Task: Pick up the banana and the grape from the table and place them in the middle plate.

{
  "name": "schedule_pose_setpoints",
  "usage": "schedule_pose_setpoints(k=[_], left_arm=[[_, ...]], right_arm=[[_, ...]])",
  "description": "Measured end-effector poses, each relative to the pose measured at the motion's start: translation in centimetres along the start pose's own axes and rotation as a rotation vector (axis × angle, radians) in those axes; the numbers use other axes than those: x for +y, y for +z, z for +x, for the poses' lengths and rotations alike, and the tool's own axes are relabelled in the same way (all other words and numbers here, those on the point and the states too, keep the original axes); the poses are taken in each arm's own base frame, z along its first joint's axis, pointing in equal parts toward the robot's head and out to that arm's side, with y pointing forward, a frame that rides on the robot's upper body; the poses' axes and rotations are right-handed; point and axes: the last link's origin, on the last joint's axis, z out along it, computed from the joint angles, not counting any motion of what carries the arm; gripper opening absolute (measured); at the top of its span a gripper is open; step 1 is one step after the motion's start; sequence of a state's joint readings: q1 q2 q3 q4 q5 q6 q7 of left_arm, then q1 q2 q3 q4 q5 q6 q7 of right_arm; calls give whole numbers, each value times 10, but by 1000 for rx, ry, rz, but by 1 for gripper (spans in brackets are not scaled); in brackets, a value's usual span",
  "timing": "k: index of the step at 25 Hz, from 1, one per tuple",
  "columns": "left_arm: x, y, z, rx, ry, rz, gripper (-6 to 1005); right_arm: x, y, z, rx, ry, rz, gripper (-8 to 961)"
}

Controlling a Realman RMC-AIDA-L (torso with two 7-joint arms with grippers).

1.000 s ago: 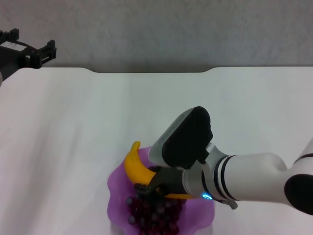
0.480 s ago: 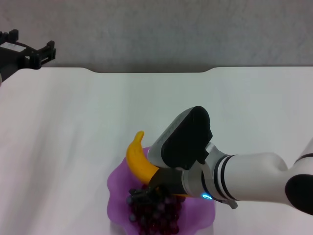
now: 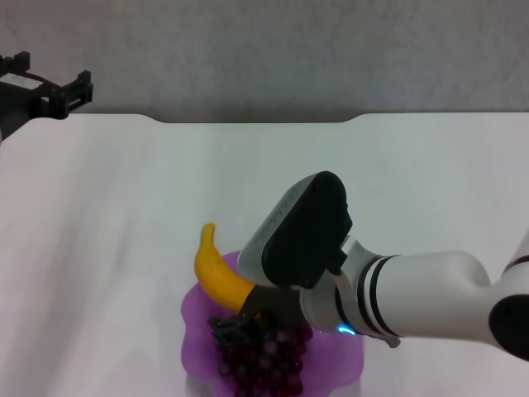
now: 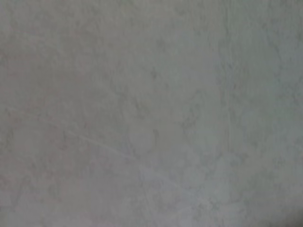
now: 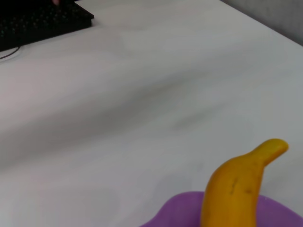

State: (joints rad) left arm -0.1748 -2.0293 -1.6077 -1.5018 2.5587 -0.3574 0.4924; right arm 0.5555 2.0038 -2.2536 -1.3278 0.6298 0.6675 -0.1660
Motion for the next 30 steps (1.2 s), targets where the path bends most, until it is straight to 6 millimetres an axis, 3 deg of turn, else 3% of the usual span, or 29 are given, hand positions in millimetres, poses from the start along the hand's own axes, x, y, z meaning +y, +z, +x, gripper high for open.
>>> schedule_pose_setpoints(k=[20,25,30], left_arm=[[-1,-1,-1,-2,-1,3,865],[0,0,-1,-3,-1,1,865],[0,1,-2,-7,-1,-1,865]], right_arm=[[1,-45,-21,-157,-72,117,878],[-29,-60,-28,-253,21,207,877],[-78,-78,-21,-362,153,347,877]])
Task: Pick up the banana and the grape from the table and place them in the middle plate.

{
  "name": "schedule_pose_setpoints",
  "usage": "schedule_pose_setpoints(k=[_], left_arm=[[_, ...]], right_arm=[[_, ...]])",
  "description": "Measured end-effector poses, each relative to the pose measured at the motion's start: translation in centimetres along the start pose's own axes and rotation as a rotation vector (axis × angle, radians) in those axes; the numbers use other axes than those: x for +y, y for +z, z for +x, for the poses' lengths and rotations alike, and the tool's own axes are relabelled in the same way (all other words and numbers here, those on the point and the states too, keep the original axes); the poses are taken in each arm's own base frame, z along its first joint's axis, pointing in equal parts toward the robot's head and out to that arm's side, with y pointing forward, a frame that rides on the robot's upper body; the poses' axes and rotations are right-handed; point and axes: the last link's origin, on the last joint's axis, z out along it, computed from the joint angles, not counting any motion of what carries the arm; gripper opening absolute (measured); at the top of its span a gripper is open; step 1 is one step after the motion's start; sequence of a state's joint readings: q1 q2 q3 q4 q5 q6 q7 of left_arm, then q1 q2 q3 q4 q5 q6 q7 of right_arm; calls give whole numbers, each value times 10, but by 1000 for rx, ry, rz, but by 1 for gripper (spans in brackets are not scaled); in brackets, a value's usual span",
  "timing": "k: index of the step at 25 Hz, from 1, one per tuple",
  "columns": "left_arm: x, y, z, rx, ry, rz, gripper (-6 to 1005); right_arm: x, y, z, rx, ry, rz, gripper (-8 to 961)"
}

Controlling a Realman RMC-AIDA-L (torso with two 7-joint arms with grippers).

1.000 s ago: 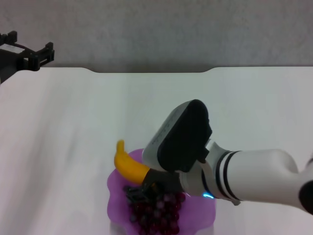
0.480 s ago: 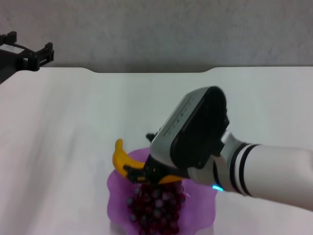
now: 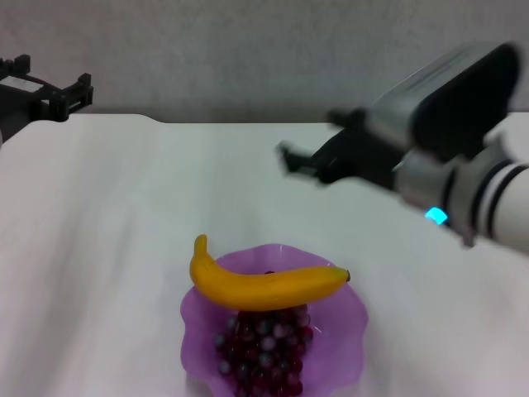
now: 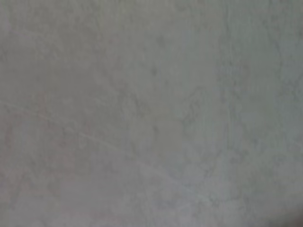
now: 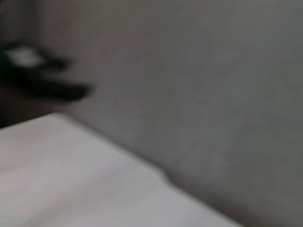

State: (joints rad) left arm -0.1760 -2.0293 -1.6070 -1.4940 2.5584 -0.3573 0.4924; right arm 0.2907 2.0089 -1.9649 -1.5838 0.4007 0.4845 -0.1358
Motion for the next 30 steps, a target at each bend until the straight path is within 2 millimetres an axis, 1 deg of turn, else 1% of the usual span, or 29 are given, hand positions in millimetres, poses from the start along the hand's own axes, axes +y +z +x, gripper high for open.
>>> schedule_pose_setpoints(k=[2,5,8,10,13,15,18,22,26,30], left_arm=[[1,0,0,-1,0,-4,865],[5,0,1,6,-2,-14,865],[10,2,2,14,-6,-24,865],[14,3,3,21,-5,-32,865],[17,2,5,53,-17,-32,865],[17,0,6,83,-40,-21,865],[15,-3,2,127,-62,11,865],[17,-8,-6,202,-61,61,865],[15,-9,-16,245,-69,106,865],[7,-5,-24,250,-156,119,865]], right_arm=[[-20,0,2,-18,39,56,876],[-52,-5,11,-35,109,148,876],[-84,-10,28,-63,194,248,875],[-102,-15,40,-73,256,305,875],[-128,-28,63,-80,333,399,875],[-142,-37,77,-96,368,456,874],[-158,-51,102,-137,433,538,874],[-171,-67,127,-182,492,616,873],[-179,-77,149,-194,507,676,873],[-182,-85,169,-233,543,733,873]])
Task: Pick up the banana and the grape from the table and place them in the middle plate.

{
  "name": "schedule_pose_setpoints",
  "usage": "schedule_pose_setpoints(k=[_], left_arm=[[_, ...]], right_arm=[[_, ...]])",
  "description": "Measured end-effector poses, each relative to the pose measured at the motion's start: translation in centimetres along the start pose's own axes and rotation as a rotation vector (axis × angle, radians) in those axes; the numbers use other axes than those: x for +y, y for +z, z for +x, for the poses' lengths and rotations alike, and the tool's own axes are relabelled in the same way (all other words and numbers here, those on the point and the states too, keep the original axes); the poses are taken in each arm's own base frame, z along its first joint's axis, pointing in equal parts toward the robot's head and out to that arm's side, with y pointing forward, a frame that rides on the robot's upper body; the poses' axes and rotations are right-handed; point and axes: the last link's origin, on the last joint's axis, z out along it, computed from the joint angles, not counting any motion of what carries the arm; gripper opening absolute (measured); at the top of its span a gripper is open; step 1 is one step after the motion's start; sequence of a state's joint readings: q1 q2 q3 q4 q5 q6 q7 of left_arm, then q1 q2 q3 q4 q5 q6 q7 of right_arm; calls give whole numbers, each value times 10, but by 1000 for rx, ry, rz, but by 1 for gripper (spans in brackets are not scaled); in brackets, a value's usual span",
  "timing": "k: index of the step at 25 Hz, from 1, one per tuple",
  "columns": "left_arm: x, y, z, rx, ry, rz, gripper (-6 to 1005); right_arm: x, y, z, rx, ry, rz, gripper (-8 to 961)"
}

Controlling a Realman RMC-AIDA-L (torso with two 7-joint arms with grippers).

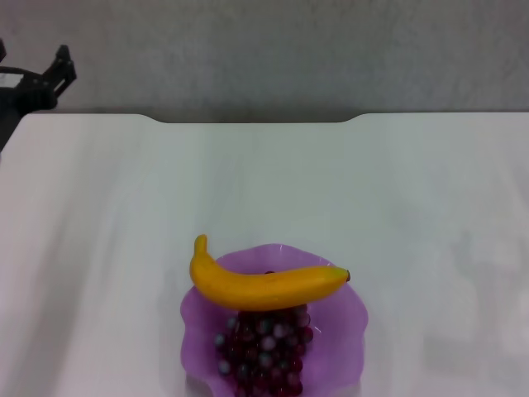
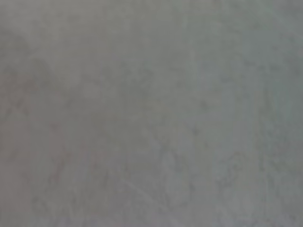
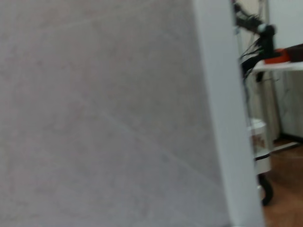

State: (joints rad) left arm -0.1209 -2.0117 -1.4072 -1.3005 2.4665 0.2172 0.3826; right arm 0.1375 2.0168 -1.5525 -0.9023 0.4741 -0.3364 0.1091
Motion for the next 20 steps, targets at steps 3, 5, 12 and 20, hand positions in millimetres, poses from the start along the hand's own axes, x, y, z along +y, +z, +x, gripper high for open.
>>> schedule_pose_setpoints(k=[3,5,12,20], left_arm=[[-8,3,-4,-12,-31,-8,865],[-13,5,-7,-24,-41,-21,865],[-26,7,-11,-28,-98,-66,865],[-38,6,-16,-33,-56,-96,865]], right_arm=[[-9,-4,7,-27,11,24,873],[-10,-3,11,-26,8,30,873],[-13,0,15,-14,-4,41,873],[-11,2,14,-17,-14,33,873]])
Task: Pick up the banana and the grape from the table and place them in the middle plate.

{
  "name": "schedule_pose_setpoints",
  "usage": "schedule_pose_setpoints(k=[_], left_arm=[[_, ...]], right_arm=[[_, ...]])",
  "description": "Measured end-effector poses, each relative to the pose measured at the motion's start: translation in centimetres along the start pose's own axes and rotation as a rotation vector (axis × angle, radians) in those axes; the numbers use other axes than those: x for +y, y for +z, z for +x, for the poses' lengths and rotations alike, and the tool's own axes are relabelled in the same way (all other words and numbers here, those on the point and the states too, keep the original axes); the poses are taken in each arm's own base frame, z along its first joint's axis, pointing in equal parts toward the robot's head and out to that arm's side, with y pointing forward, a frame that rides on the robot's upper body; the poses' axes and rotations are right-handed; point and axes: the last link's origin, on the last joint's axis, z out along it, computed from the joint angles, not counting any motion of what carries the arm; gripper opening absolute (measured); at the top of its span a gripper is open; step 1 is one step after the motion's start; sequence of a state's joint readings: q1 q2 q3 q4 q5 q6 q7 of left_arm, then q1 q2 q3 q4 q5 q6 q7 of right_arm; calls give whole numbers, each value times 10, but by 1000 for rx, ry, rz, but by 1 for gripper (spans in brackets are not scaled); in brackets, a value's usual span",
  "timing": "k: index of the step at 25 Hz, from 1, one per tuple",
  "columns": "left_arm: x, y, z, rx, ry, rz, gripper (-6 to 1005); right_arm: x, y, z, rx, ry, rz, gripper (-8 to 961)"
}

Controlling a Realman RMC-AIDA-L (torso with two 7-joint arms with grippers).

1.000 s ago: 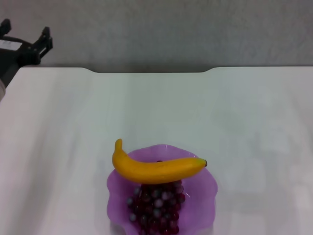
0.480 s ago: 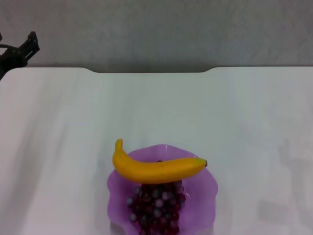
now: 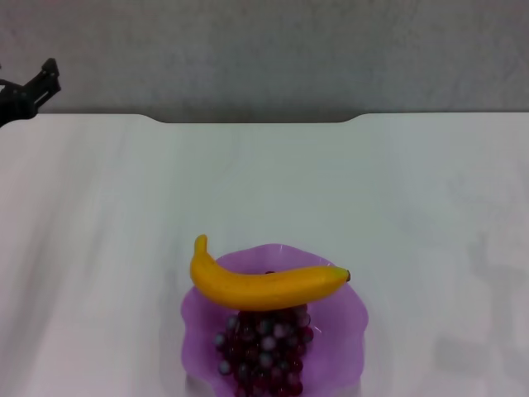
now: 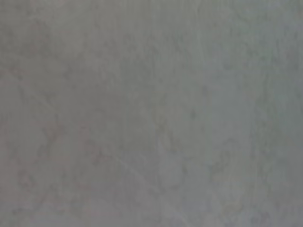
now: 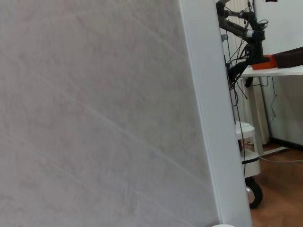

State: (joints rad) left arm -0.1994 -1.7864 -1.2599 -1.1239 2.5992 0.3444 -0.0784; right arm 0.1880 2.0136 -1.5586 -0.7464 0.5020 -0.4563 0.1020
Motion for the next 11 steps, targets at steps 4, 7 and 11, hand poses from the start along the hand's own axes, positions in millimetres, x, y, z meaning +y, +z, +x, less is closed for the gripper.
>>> schedule_pose_setpoints(k=[4,7,11], left_arm=[[-9,-3,0,-3,8,18,865],[-11,-4,-1,-4,17,28,865],[-10,-4,-2,-4,33,29,865]], right_arm=[[-1,0,0,3,-6,0,873],[0,0,1,5,-11,-4,873],[1,0,1,6,-14,-8,873]])
